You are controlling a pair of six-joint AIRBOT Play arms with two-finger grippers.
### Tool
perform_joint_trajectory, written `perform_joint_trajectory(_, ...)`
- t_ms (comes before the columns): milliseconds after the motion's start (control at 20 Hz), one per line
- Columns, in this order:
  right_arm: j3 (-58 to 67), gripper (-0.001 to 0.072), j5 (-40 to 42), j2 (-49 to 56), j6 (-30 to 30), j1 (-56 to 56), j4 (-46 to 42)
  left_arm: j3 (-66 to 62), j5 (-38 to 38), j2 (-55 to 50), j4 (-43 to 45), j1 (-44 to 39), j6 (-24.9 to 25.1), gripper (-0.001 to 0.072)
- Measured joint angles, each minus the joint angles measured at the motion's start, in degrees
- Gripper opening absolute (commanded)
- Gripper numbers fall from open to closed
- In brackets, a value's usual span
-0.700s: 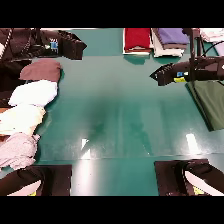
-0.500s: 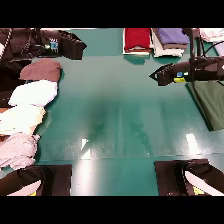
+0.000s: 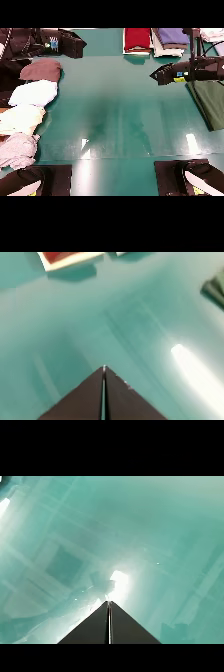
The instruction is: Fold the shirts.
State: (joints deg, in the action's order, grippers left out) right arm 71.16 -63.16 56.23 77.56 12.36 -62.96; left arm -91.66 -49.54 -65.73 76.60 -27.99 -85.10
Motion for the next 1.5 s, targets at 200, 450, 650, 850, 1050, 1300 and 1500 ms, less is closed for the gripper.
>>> perform_joint_trajectory(200,0.0,0.0015,0.04,0.0,0.0,0.0,0.0,-0.02,2.67,-3.02,14.93,4.09,-4.44,0.0517)
perform_joint_trajectory(450,0.0,0.0015,0.07,0.0,0.0,0.0,0.24,-0.02,1.81,-14.01,23.02,17.29,-8.31,0.0644)
perform_joint_trajectory(650,0.0,0.0015,0.07,0.0,0.0,0.0,0.35,0.0,1.68,-24.94,23.69,26.56,-9.64,0.0689)
perform_joint_trajectory(850,0.0,0.0015,0.02,0.0,0.0,0.0,0.39,0.0,4.81,-32.46,23.54,32.52,-10.51,0.0688)
perform_joint_trajectory(1050,0.0,0.0015,-0.17,0.0,0.0,0.0,0.42,0.0,9.31,-36.79,23.1,34.93,-10.8,0.0688)
perform_joint_trajectory(1300,0.0,0.0015,-0.44,0.0,0.0,0.0,0.46,-0.02,12.98,-39.56,20.94,35.69,-10.91,0.0049)
perform_joint_trajectory(1500,0.0,0.0015,-0.04,-0.24,0.02,0.0,0.46,-2.8,9.84,-39.91,20.41,35.87,-10.95,0.0024)
